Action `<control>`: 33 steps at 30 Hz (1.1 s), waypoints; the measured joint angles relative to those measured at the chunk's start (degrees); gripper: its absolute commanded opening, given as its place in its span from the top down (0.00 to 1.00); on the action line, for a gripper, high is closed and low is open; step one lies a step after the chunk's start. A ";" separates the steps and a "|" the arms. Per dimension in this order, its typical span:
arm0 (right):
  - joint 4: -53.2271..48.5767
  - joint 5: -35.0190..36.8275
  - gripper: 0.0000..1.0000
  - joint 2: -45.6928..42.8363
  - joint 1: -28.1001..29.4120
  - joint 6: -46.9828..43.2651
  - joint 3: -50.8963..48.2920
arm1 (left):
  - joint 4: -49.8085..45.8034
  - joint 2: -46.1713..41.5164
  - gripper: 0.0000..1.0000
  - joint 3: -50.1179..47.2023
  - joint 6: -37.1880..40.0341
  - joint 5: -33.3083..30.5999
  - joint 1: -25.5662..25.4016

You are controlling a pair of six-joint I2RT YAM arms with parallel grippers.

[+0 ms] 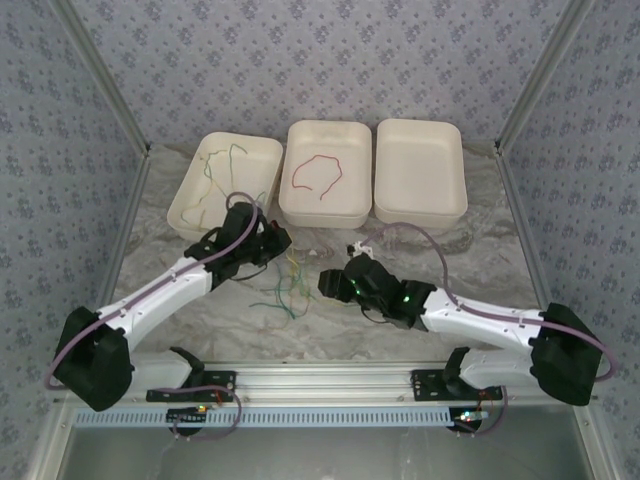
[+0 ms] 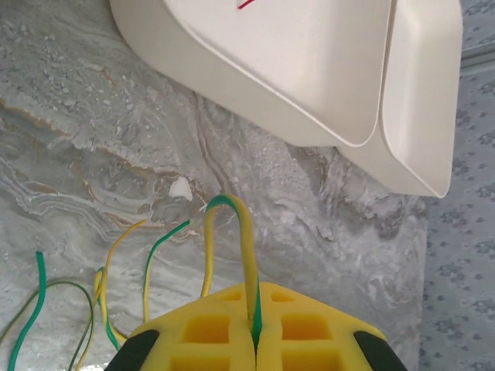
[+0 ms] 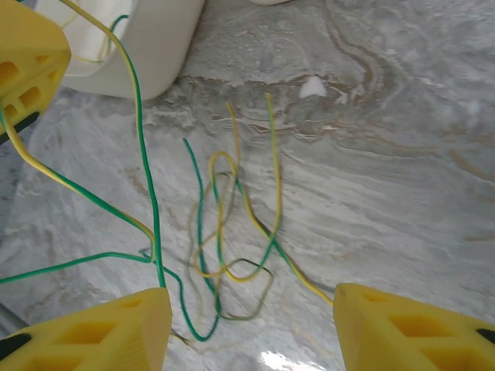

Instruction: Untangle the cables

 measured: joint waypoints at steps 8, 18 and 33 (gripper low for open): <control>8.09 -5.01 0.44 1.90 -1.46 0.52 -0.17 | 5.35 0.02 1.00 -0.04 -0.07 5.25 1.57; 13.75 -9.22 0.55 -4.79 -3.91 5.62 -5.40 | 8.57 -2.47 1.00 0.31 0.98 9.81 1.62; 1.38 -18.10 0.52 -6.43 -6.45 -12.92 -0.94 | 3.85 1.31 1.00 7.30 3.48 16.06 2.01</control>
